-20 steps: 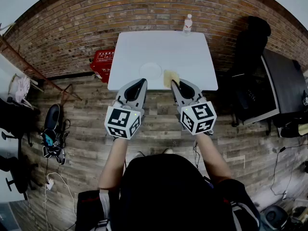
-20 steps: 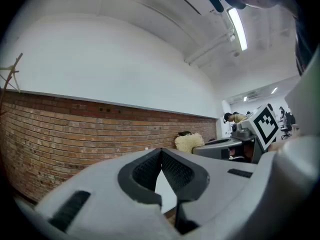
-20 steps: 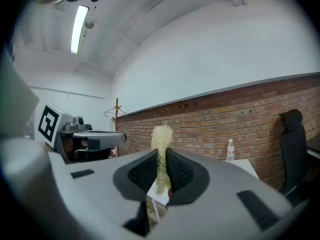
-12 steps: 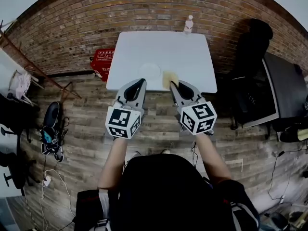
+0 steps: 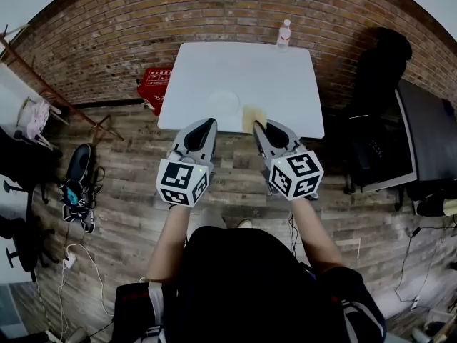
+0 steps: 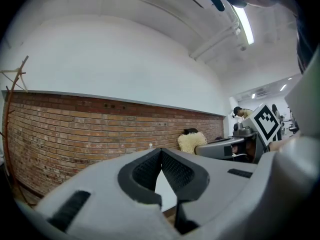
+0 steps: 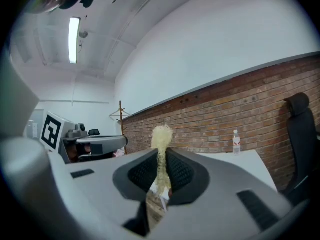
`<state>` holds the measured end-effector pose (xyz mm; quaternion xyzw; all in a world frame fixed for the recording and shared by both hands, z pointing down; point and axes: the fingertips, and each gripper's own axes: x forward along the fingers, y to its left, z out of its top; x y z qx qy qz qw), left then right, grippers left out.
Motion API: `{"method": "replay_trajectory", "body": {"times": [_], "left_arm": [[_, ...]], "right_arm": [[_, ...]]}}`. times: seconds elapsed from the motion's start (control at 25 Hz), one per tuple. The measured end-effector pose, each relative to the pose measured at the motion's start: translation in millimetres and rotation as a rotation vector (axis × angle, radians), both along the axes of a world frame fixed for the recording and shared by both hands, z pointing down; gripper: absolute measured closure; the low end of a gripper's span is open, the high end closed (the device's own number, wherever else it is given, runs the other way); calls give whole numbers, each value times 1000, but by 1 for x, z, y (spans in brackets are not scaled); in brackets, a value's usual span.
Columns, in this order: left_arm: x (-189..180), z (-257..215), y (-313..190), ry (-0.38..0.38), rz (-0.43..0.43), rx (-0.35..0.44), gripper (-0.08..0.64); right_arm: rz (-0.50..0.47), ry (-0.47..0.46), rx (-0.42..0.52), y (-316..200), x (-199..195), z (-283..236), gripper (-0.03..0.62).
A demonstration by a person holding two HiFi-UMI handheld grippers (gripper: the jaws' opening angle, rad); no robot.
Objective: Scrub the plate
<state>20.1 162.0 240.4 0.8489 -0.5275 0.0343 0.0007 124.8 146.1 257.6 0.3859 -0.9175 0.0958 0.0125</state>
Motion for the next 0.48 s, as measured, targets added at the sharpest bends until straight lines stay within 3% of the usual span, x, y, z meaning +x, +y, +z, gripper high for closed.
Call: {"method": "replay_trajectory", "body": {"times": [0.48], "left_arm": [[-20, 3, -44, 34, 7, -20, 541]], "right_arm": [[-11, 5, -4, -39, -22, 3, 551]]}}
